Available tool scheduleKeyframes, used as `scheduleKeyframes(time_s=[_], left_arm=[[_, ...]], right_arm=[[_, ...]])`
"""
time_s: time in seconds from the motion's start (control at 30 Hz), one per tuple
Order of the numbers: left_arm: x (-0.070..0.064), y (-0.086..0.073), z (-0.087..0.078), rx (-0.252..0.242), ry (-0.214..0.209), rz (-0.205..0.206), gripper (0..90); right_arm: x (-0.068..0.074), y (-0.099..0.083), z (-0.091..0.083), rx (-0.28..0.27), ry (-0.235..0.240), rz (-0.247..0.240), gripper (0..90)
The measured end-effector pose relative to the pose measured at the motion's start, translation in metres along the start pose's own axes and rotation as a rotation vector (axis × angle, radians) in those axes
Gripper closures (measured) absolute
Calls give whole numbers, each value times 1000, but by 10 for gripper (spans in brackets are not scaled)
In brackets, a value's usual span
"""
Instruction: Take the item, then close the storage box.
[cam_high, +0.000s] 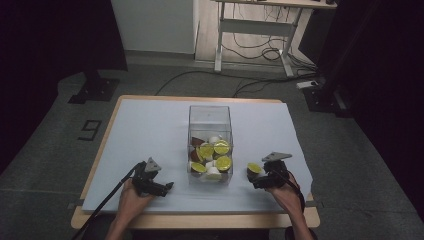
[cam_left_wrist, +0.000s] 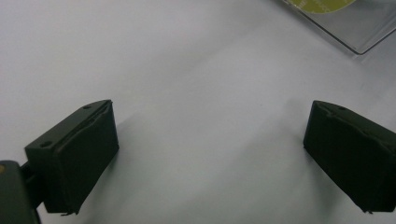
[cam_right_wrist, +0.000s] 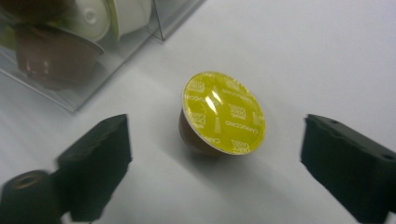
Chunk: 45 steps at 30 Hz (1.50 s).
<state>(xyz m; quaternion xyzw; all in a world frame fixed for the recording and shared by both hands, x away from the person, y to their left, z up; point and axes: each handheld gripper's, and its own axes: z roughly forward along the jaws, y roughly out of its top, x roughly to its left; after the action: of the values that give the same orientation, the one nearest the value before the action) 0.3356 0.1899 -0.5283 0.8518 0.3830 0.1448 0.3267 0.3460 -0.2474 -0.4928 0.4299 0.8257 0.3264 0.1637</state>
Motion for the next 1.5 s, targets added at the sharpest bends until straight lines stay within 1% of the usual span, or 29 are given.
scheduleKeyframes(time_s=[0.13,0.23,0.37,0.53,0.63,0.73,0.8,0.87,1.03,1.17,1.5], left_arm=[[0,0,0,0,0,0,27],[0,0,0,-1,0,-1,27],[0,0,0,-1,0,-1,27],[0,0,0,-1,1,0,27],[0,0,0,-1,1,0,27],[0,0,0,0,1,0,27],[0,0,0,-1,1,0,27],[0,0,0,-1,2,0,28],[0,0,0,-1,3,1,28],[0,0,0,-1,3,0,28],[0,0,0,0,2,-2,29]], right_arm=[[-2,-9,-4,-13,-4,23,42],[-3,-15,-5,-13,-12,26,20],[-3,-22,-3,5,-20,18,6],[-4,-28,4,17,-15,33,0],[-5,-31,11,46,-11,35,0],[-5,-33,15,71,-11,32,0],[-4,-33,16,70,-22,20,0],[-4,-33,16,70,-23,20,0],[-4,-37,16,44,-23,18,0],[-4,-38,16,34,-23,19,0],[-4,-36,16,54,-24,18,0]])
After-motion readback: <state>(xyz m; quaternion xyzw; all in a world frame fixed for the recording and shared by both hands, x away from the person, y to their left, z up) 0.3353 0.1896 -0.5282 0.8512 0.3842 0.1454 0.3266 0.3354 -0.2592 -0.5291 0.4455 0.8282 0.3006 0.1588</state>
